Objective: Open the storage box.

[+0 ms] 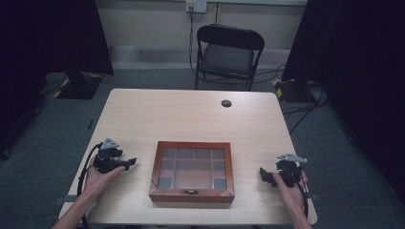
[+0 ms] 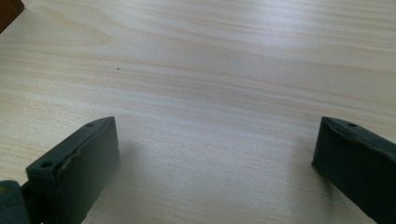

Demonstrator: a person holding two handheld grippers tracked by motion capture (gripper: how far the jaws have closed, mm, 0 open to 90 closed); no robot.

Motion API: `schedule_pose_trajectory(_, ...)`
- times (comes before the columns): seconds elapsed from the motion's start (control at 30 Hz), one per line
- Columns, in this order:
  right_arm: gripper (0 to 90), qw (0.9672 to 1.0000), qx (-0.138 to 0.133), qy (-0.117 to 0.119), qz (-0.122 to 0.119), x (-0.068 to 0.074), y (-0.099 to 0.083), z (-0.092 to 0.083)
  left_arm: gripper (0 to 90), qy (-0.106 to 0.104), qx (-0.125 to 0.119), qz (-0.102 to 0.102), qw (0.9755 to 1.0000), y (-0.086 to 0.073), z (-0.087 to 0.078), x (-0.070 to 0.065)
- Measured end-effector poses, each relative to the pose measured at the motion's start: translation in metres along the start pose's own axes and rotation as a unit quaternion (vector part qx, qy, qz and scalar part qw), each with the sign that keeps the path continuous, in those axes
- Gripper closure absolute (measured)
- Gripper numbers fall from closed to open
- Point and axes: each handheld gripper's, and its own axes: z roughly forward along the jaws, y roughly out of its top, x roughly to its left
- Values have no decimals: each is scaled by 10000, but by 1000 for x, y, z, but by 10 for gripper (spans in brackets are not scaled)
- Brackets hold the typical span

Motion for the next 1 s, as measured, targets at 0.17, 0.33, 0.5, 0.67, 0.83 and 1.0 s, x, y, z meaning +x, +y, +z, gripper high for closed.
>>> schedule_pose_trajectory(0.17, 0, 10000, 2, 1, 2, 0, 0, 0, 321, -353, -249, 6, 9991, 3, -8, -5)
schedule_pose_trajectory(0.33, 0, 10000, 2, 0, 1, 0, 0, 0, 317, -634, -372, 207, 9971, 8, -13, -13)
schedule_pose_trajectory(0.5, 0, 10000, 1, 0, 0, 0, 0, 0, 324, -921, -490, 313, 9940, 13, -17, -26)
schedule_pose_trajectory(0.67, 0, 10000, 2, -1, -1, 0, 0, 0, 334, -1261, -610, 271, 9898, 18, -19, -37)
schedule_pose_trajectory(0.83, 0, 10000, 2, 0, 1, 0, 0, 0, 356, -1526, -701, 275, 9854, 22, -20, -47)
schedule_pose_trajectory(1.0, 0, 10000, 1, -1, -1, 0, 0, 0, 359, -1695, -706, 496, 9818, 31, -18, -60)
